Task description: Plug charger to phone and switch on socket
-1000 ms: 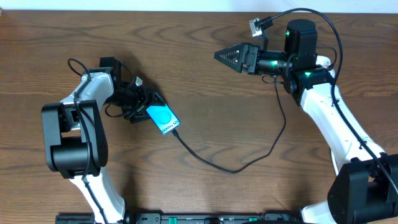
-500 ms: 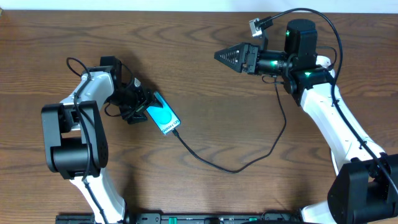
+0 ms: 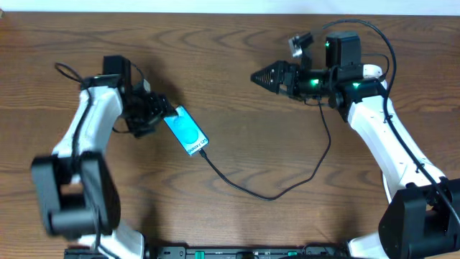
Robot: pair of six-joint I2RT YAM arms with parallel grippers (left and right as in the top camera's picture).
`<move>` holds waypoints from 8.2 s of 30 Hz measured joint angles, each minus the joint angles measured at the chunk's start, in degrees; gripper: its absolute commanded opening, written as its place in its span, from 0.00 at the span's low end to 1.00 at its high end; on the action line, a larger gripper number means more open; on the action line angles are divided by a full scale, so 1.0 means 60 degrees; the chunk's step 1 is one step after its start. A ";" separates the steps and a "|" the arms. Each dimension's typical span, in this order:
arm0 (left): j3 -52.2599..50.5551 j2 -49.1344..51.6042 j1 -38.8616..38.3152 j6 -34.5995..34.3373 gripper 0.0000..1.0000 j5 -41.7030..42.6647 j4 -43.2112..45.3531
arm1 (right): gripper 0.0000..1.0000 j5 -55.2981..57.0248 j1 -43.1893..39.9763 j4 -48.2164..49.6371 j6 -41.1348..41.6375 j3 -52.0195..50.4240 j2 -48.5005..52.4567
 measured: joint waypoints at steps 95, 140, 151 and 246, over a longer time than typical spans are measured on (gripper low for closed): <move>0.0000 -0.3464 0.0000 0.0033 0.92 -0.0171 -0.0699 | 0.99 0.0758 -0.7165 -0.5829 -0.4452 0.5206 0.4812; 0.0000 -0.3464 0.0000 0.0036 0.93 -0.0171 -0.0699 | 0.99 0.0404 -0.6929 -0.5410 -0.5759 0.5235 0.6051; 0.0000 -0.3464 0.0000 0.0036 0.93 -0.0171 -0.0699 | 0.99 0.0477 -0.6849 -0.5198 -0.5785 0.5235 0.6051; 0.0000 -0.3464 0.0000 0.0036 0.93 -0.0419 -0.0769 | 0.99 0.1333 -0.6612 -0.5227 -0.5435 0.5333 0.6051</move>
